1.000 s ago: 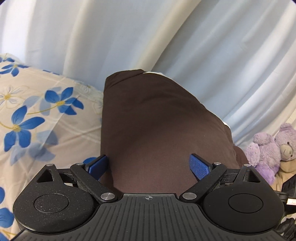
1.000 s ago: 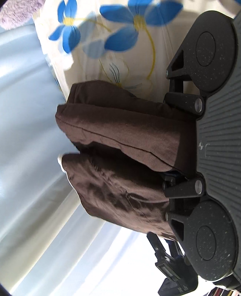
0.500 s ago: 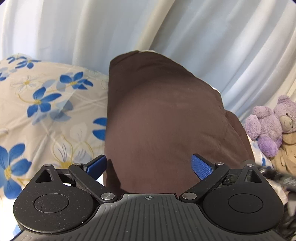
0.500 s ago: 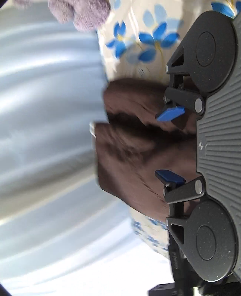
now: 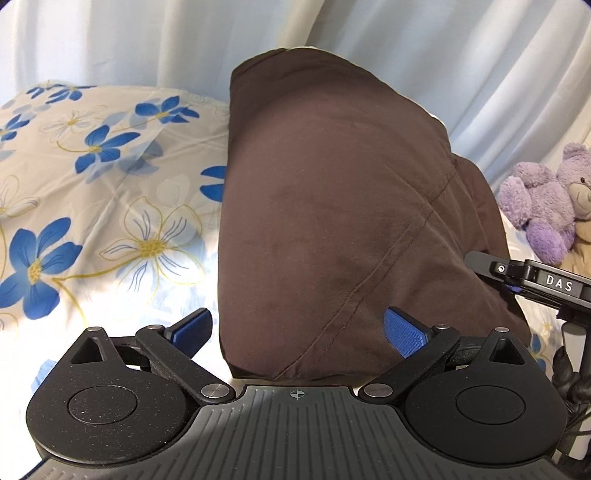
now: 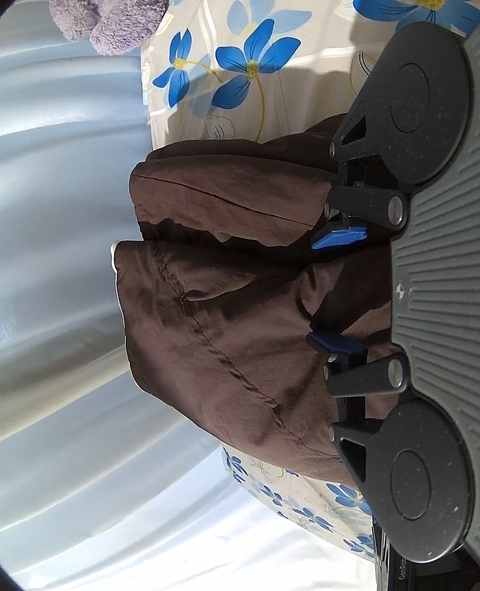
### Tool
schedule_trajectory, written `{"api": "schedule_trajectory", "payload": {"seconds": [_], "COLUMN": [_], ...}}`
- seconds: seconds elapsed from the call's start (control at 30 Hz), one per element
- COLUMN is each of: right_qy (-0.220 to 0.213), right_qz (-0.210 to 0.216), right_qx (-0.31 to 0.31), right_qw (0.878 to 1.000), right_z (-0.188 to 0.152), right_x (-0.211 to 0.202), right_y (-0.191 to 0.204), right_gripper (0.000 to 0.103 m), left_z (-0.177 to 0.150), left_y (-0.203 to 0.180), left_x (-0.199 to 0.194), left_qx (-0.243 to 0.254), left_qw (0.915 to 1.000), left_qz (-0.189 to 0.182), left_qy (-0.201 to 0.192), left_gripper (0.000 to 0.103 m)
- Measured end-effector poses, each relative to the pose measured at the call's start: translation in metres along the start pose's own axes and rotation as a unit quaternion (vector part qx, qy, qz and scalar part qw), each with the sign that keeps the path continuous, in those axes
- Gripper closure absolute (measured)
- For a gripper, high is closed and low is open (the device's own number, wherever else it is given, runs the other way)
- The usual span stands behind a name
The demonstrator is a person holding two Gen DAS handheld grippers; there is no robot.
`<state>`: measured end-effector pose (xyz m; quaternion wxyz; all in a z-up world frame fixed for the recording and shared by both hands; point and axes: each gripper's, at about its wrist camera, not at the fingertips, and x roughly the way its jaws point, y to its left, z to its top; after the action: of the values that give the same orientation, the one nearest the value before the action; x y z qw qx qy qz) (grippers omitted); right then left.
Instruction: Fold large clothes
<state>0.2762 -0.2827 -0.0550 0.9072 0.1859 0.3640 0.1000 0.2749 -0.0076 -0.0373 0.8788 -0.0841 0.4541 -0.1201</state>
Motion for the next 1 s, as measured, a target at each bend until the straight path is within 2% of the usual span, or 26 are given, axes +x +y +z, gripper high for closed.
{"api": "schedule_trajectory", "payload": {"seconds": [0.3,0.43,0.53,0.6,0.67,0.73,0.8,0.93,1.0], "right_qy": [0.013,0.010,0.011,0.014,0.018,0.034,0.048,0.112,0.125], "right_qz": [0.005,0.008,0.010,0.000,-0.016,-0.034,-0.066,-0.095,-0.115], "right_qx": [0.014,0.001,0.006,-0.005,-0.010,-0.015,-0.027,-0.018,-0.028], "right_qw": [1.000,1.000,1.000,1.000,1.000,0.999,0.996,0.989,0.985], "right_z": [0.004,0.004,-0.001,-0.008,-0.020,-0.036,-0.054,-0.084,-0.089], "right_x": [0.012,0.014,-0.002,-0.020,-0.041,-0.058,-0.070,-0.070,-0.069], "right_y": [0.004,0.006,0.003,0.006,0.009,0.017,0.027,0.040,0.049], "right_gripper": [0.056,0.056,0.054,0.050,0.034,0.028,0.015,0.012,0.006], "left_z": [0.003,-0.003,-0.014,-0.023,-0.031,-0.039,-0.047,-0.057,-0.058], "left_y": [0.003,0.003,-0.003,-0.008,-0.012,-0.016,-0.021,-0.029,-0.031], "left_x": [0.000,-0.006,-0.015,-0.021,-0.026,-0.028,-0.031,-0.044,-0.053], "left_qx": [-0.004,-0.025,-0.013,0.000,0.009,0.023,0.049,0.083,0.090], "left_qw": [0.9989,0.9981,0.9975,0.9968,0.9947,0.9916,0.9887,0.9826,0.9829], "left_qz": [0.041,0.053,0.070,0.079,0.102,0.125,0.137,0.164,0.160], "left_qy": [-0.023,-0.021,-0.008,0.000,0.009,0.022,0.036,0.027,0.019], "left_gripper": [0.000,0.000,0.000,0.000,0.000,0.000,0.000,0.000,0.000]}}
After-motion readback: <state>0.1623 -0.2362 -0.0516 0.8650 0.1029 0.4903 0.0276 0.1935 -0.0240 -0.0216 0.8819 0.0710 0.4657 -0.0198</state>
